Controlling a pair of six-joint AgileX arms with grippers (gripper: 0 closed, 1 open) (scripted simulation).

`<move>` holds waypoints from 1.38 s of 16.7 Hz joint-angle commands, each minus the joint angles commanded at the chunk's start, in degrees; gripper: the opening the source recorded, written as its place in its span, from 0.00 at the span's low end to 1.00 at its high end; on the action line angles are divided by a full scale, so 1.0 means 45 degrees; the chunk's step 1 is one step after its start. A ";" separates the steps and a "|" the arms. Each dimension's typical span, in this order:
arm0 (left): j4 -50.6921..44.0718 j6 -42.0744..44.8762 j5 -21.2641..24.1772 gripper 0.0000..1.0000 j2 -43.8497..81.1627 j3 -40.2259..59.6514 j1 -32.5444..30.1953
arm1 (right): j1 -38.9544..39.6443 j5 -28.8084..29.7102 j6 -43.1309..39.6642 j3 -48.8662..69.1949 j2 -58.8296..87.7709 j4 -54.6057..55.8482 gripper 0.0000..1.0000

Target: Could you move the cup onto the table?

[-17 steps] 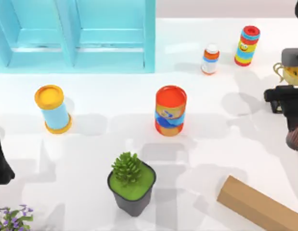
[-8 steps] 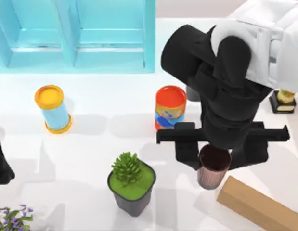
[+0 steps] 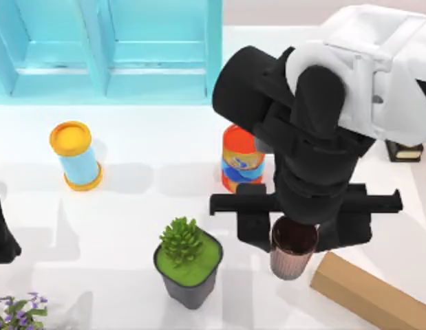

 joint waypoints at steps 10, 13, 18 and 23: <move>0.0000 0.0000 0.0000 1.00 0.0000 0.0000 0.0000 | 0.0058 0.0047 0.0032 -0.2575 0.0419 0.2710 0.00; 0.0000 0.0000 0.0000 1.00 0.0000 0.0000 0.0000 | 0.0110 0.0019 0.0062 -0.2699 0.0470 0.3200 0.00; 0.0000 0.0000 0.0000 1.00 0.0000 0.0000 0.0000 | 0.0110 0.0019 0.0062 -0.2699 0.0470 0.3200 0.15; 0.0000 0.0000 0.0000 1.00 0.0000 0.0000 0.0000 | 0.0110 0.0019 0.0062 -0.2699 0.0470 0.3200 0.53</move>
